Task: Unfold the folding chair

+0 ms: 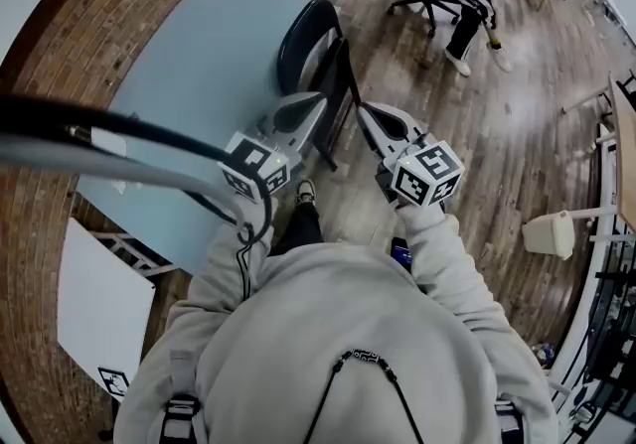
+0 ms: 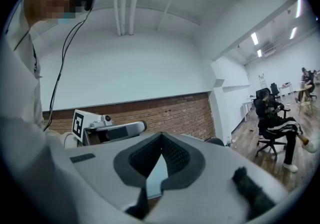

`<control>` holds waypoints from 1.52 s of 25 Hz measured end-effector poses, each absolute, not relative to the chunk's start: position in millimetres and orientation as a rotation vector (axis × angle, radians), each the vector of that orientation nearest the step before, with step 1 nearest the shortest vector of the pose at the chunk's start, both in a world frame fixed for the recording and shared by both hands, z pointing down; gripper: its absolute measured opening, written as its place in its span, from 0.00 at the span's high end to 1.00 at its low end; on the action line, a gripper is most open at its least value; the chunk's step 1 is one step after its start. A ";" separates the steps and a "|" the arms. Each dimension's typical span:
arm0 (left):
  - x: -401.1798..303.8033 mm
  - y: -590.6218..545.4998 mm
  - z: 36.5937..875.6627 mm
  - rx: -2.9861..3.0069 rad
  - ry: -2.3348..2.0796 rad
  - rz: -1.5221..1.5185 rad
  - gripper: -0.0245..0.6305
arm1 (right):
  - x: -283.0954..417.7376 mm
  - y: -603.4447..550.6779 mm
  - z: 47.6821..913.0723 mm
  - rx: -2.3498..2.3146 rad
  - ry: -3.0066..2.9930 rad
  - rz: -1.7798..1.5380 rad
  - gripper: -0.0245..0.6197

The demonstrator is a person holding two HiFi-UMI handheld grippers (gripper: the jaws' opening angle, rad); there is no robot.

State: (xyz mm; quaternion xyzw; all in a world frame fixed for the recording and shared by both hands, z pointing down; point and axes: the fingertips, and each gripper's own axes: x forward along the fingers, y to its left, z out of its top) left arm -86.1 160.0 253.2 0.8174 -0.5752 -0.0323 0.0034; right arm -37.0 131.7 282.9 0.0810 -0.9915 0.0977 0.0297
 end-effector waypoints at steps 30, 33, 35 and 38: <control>-265.1 -91.0 259.5 2.585 -1.661 -0.052 0.95 | -219.8 -128.3 281.7 0.425 -2.984 0.340 0.95; -270.3 -96.8 277.8 2.543 -1.659 0.011 0.95 | -223.1 -136.9 294.7 0.444 -2.949 0.371 0.95; -280.5 -105.6 298.1 2.464 -1.670 0.098 0.95 | -224.6 -149.0 309.3 0.485 -2.899 0.411 0.95; -298.8 -117.1 335.2 2.332 -1.652 0.196 0.93 | -230.7 -162.6 339.8 0.503 -2.825 0.534 0.86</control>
